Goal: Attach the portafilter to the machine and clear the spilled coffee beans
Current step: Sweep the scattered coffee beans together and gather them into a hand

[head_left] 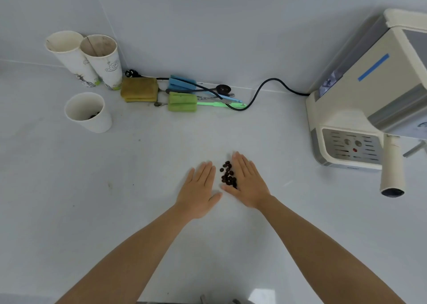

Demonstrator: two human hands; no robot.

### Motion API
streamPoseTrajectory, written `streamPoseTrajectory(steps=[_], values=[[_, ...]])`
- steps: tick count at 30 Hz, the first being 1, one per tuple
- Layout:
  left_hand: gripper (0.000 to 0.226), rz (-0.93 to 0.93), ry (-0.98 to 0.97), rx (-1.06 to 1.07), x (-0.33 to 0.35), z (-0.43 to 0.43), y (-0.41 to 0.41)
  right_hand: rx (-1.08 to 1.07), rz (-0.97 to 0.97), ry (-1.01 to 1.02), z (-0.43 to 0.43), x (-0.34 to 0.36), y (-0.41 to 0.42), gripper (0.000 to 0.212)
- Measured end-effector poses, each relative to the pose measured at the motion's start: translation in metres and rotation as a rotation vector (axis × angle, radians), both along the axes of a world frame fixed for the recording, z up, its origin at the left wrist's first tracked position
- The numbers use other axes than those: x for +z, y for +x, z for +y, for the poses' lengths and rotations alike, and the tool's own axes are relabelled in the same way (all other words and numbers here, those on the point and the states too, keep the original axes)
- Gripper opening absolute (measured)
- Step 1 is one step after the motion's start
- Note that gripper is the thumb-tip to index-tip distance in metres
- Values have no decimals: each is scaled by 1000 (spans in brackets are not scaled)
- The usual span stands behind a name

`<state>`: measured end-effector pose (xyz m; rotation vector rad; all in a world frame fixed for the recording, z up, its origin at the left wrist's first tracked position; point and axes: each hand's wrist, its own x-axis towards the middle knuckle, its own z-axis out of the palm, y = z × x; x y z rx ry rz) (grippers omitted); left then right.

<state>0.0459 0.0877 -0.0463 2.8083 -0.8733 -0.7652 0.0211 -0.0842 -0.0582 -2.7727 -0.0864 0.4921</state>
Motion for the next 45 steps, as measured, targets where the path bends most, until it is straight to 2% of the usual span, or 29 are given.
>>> streamPoseTrajectory(steps=[3,6,8,10,13,17,21,26,34,45], values=[[63,157,-293,283,9,3,-9,41,-27,14,0,3,3,103],[53,462,-725,790,22,1,-17,91,-65,32,7,2,6,101],[48,652,-909,1079,32,1,-18,122,-81,27,10,-3,11,97],[44,809,-1039,1280,36,3,-20,147,-128,-9,12,-9,15,81],[49,1053,-1181,1425,37,6,-22,195,-372,-73,13,-19,18,49],[56,1224,-1300,1507,36,9,-27,218,-643,-110,12,-30,25,23],[58,1314,-1355,1548,36,7,-31,219,-733,-121,13,-41,30,22],[61,1353,-1385,1553,30,6,-33,249,-806,-156,13,-42,30,31],[65,1385,-1417,1543,20,3,-36,201,-931,-213,13,-43,28,60],[65,1357,-1413,1540,13,13,-41,170,-1093,-246,16,-47,34,68]])
